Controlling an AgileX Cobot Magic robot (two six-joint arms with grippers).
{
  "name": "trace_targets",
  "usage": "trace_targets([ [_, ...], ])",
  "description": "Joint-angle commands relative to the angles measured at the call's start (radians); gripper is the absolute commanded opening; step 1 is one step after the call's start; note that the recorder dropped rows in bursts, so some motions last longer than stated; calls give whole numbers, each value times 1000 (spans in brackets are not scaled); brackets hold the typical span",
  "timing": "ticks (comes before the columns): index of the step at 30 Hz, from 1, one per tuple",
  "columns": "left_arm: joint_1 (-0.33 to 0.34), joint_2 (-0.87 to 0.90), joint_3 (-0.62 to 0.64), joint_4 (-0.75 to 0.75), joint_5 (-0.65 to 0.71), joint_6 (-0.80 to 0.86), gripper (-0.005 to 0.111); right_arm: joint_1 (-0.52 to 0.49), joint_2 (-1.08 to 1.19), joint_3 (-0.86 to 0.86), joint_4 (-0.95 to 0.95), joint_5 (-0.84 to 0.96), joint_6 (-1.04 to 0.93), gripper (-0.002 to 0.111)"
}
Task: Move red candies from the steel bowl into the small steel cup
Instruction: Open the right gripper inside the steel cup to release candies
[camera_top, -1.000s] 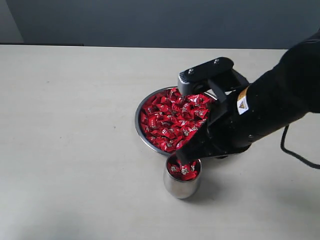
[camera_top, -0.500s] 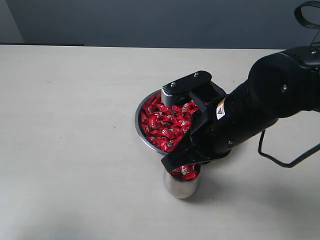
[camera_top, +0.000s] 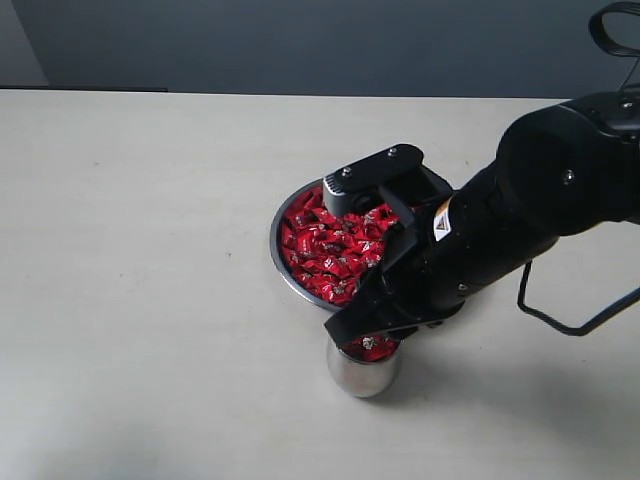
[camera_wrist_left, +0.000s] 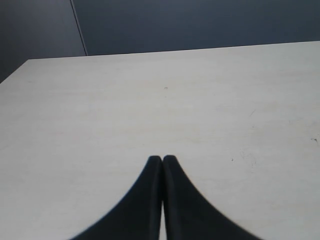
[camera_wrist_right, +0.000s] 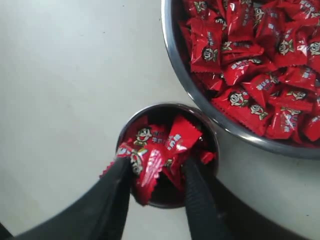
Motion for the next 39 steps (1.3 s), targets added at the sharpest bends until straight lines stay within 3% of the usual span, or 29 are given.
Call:
trace_targets([
  [1,2,-5,2,2,-10,-2,0,2,-1,2,-72,-3,47,36],
  [9,2,-5,2,2,-10,-2,0,2,9,2,-79,8,152,36],
  [34,2,-5,2,2,-10,-2,0,-32,46,-30,-30,-4,64,37],
  [39,2,-5,2,2,-10,-2,0,-44,55,-26,-23,13,117,51],
])
